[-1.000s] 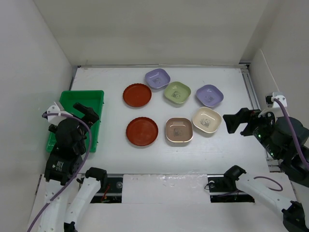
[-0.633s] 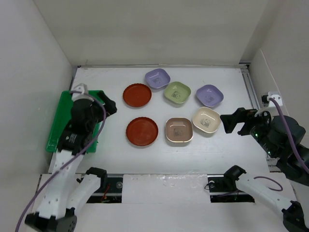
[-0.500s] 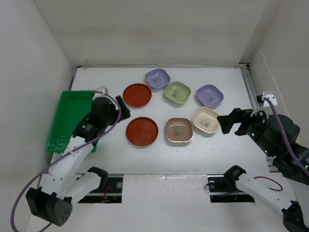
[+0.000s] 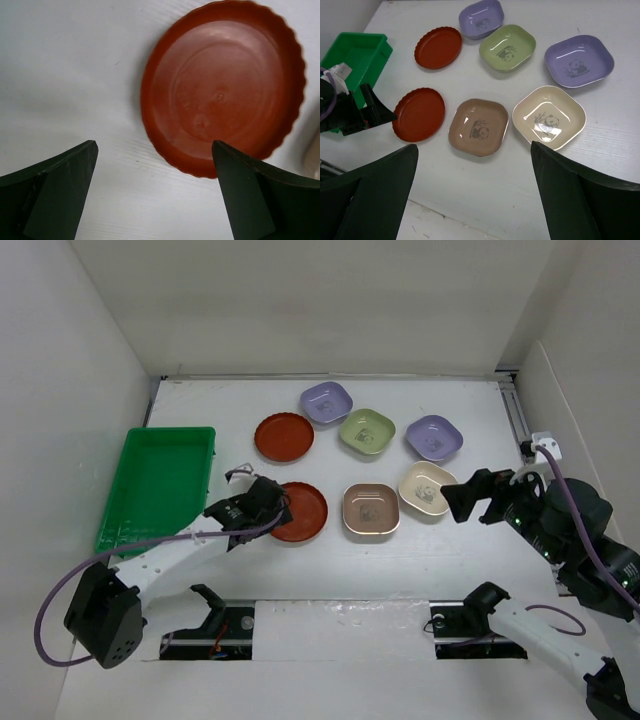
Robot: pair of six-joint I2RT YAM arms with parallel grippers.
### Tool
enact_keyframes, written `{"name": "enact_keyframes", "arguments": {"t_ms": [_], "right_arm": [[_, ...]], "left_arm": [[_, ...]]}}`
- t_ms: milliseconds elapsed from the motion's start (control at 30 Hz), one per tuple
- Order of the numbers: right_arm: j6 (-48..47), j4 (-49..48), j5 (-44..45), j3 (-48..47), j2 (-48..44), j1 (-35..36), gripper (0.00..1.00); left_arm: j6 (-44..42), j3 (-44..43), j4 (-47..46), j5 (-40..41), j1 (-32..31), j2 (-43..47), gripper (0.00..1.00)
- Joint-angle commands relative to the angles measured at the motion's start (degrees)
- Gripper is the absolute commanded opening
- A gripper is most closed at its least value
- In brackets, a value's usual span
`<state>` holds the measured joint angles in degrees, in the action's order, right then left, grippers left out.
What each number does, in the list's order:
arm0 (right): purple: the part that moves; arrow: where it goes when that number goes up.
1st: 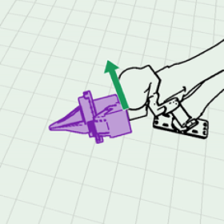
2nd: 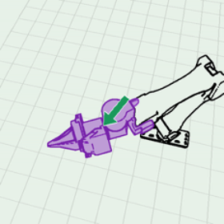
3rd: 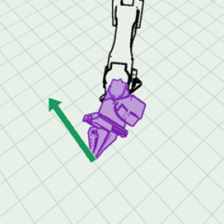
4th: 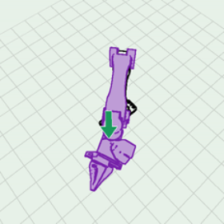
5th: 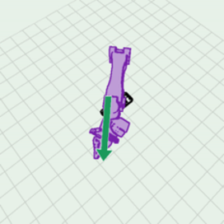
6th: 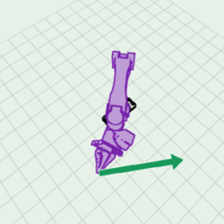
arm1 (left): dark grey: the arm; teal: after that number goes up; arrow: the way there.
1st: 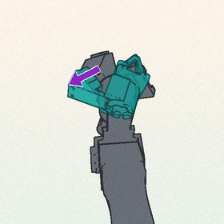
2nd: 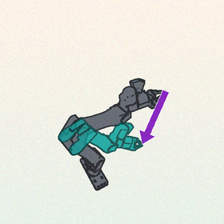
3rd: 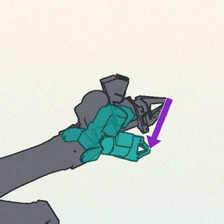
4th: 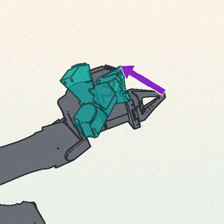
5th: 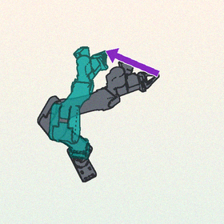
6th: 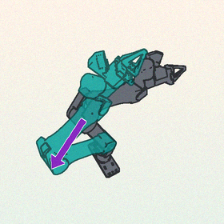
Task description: Place the plates into the plastic bin on the countertop
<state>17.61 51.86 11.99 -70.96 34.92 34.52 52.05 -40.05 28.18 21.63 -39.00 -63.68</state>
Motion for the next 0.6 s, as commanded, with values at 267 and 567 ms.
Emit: {"name": "enact_keyframes", "arguments": {"t_ms": [267,567], "right_arm": [[-1.17,-6.15,-5.48,1.79,-0.99,-0.25,1.00],[-1.17,-6.77,-7.07,3.37,-2.13,-0.25,1.00]], "left_arm": [[8.77,8.06,-6.83,5.17,-0.20,-3.90,0.91],[12.54,5.16,-6.30,5.97,-0.20,-15.33,0.30]]}}
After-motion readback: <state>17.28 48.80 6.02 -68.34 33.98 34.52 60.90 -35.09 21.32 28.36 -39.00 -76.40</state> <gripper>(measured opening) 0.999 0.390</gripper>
